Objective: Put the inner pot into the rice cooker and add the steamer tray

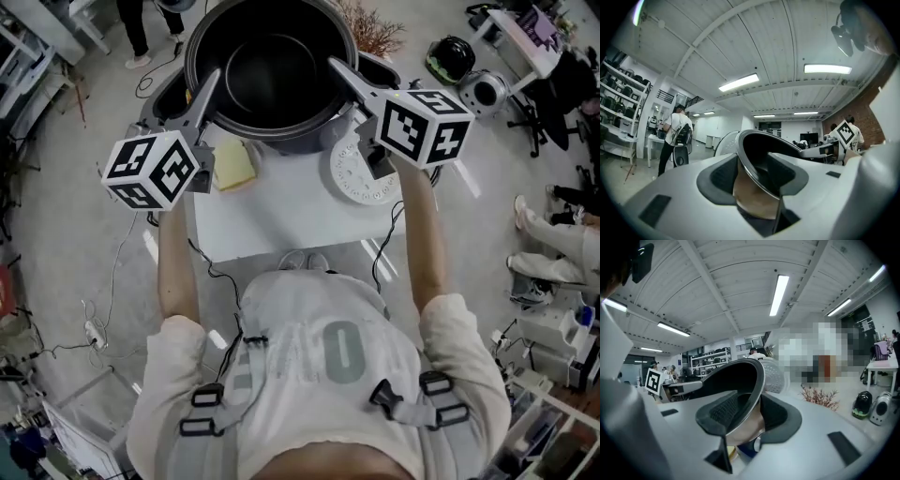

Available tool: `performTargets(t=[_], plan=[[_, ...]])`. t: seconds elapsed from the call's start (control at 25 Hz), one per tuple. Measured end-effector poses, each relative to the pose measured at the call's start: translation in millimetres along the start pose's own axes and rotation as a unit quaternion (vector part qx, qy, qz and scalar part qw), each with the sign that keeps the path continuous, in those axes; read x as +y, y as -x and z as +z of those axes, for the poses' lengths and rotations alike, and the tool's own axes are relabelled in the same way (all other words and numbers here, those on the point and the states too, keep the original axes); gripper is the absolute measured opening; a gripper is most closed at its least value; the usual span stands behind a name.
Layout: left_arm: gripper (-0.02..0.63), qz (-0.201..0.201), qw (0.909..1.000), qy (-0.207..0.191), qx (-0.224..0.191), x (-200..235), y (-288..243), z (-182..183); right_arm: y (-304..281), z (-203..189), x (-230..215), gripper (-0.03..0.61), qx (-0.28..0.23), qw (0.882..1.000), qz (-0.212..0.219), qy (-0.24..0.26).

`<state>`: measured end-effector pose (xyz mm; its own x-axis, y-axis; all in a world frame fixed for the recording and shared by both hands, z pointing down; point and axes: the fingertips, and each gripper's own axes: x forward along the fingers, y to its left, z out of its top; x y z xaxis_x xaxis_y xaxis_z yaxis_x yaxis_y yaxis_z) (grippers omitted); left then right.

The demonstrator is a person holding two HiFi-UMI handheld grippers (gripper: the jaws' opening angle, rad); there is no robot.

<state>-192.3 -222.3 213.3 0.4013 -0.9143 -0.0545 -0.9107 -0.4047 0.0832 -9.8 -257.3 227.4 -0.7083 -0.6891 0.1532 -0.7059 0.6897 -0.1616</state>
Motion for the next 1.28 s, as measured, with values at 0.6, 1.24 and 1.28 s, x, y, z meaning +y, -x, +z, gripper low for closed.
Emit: performTargets(t=[0.6, 1.24, 1.28], plan=[[0.201, -0.031, 0.9926, -0.009, 0.118, -0.5, -108.9, -56.9, -23.6, -45.6, -97.6, 0.163, 0.092, 0.99, -0.083, -0.072], [0.201, -0.021, 0.9772, -0.02, 0.21, 10.0, -144.8, -127.7, -47.5, -107.3, -139.7, 0.161, 0.18, 0.972, -0.119, -0.093], [0.201, -0.021, 0.9761, -0.022, 0.215, 11.4, -146.1, -131.6, -49.5, -111.1, -141.2, 0.161, 0.184, 0.971, -0.12, -0.093]])
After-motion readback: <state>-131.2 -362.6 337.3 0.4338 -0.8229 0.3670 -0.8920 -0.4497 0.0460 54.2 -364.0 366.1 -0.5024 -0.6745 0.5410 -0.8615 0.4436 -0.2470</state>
